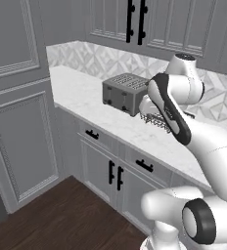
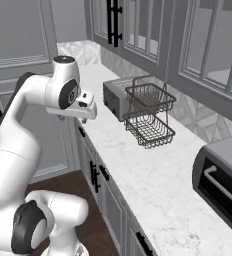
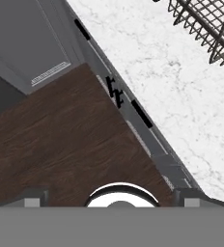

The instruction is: Take a straw from the drawer in front and place it inside the glass cup on the dining counter.

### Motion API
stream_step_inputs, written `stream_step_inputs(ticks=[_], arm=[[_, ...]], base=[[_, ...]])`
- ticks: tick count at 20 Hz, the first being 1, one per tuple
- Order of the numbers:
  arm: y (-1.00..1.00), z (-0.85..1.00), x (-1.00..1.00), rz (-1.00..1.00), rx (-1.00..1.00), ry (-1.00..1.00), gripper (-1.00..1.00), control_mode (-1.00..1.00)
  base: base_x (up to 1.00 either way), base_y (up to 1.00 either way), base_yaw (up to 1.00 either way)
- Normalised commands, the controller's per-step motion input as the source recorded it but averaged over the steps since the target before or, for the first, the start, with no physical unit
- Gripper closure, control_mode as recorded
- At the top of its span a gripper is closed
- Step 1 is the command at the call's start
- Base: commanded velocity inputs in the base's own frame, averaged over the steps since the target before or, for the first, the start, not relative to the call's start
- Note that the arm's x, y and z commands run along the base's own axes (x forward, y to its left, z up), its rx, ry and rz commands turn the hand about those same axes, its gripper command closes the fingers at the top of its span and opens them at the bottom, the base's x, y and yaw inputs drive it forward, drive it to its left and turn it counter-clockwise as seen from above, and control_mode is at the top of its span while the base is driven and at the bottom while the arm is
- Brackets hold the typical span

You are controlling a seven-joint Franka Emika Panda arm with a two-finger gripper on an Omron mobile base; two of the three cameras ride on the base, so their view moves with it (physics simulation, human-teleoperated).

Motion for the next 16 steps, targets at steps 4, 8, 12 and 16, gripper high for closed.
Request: stream_step_inputs(ticks=[4,8,12,16], arm=[[0.0,0.0,0.0,0.0,0.0,0.0,-1.0,1.0],[0.0,0.0,0.0,0.0,0.0,0.0,-1.0,1.0],[0.0,0.0,0.0,0.0,0.0,0.0,-1.0,1.0],[0.0,0.0,0.0,0.0,0.0,0.0,-1.0,1.0]], base=[[-0.18,-0.5,0.22],[-0.18,-0.43,0.02],[-0.04,-0.46,-0.1],[0.0,-0.46,-0.18]])
